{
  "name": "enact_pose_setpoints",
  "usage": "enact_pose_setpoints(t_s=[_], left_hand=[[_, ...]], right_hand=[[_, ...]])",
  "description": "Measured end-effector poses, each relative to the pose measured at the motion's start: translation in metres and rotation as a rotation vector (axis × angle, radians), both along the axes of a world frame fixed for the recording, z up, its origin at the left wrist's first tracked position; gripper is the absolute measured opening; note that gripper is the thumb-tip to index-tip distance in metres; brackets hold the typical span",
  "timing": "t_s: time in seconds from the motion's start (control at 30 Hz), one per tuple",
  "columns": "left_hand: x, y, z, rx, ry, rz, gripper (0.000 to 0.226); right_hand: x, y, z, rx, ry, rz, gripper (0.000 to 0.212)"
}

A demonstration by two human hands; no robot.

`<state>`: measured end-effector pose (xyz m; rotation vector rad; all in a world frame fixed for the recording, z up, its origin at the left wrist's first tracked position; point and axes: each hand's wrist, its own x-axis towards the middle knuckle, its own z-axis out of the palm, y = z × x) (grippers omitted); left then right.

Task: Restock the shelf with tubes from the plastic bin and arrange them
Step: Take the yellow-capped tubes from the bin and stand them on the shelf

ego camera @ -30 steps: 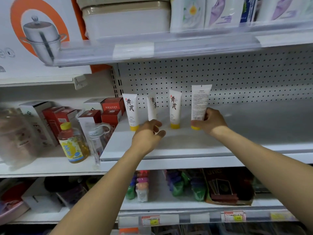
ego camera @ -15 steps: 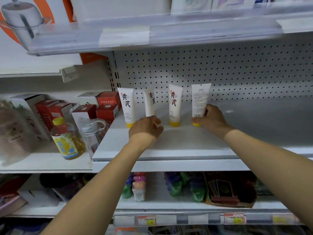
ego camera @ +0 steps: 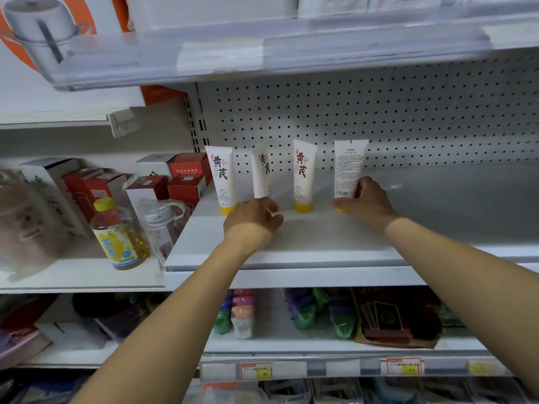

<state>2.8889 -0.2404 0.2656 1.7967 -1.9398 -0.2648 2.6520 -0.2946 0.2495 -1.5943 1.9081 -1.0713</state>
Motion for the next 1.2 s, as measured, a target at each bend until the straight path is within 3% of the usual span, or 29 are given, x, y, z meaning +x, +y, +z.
enact_pose_setpoints(t_s=[0.1, 0.23, 0.47, 0.57, 0.7, 0.9, 1.07, 1.2], left_hand=[[0.005, 0.008, 0.002, -0.009, 0.028, 0.008, 0.026], [0.018, 0.031, -0.003, -0.061, 0.037, 0.004, 0.025], [0.059, 0.098, -0.009, -0.194, 0.070, -0.067, 0.025], [0.080, 0.133, -0.018, -0.226, 0.055, -0.089, 0.024], [0.109, 0.174, -0.045, -0.196, 0.021, -0.063, 0.023], [0.162, 0.214, -0.131, 0.180, 0.056, -0.009, 0.024], [0.198, 0.236, -0.222, 0.577, 0.190, 0.081, 0.029], [0.207, 0.250, -0.303, 0.785, 0.343, 0.185, 0.017]], right_hand=[[0.003, 0.010, 0.003, 0.008, -0.035, -0.077, 0.061], [0.019, 0.039, 0.011, -0.003, -0.009, -0.139, 0.052], [0.082, 0.142, 0.014, -0.238, 0.324, 0.091, 0.037], [0.117, 0.182, 0.001, -0.332, 0.345, 0.159, 0.035], [0.160, 0.223, -0.033, -0.293, 0.387, 0.233, 0.035], [0.205, 0.253, -0.127, 0.090, 0.450, 0.438, 0.041], [0.226, 0.263, -0.212, 0.370, 0.400, 0.634, 0.043], [0.236, 0.262, -0.290, 0.574, 0.536, 0.758, 0.041]])
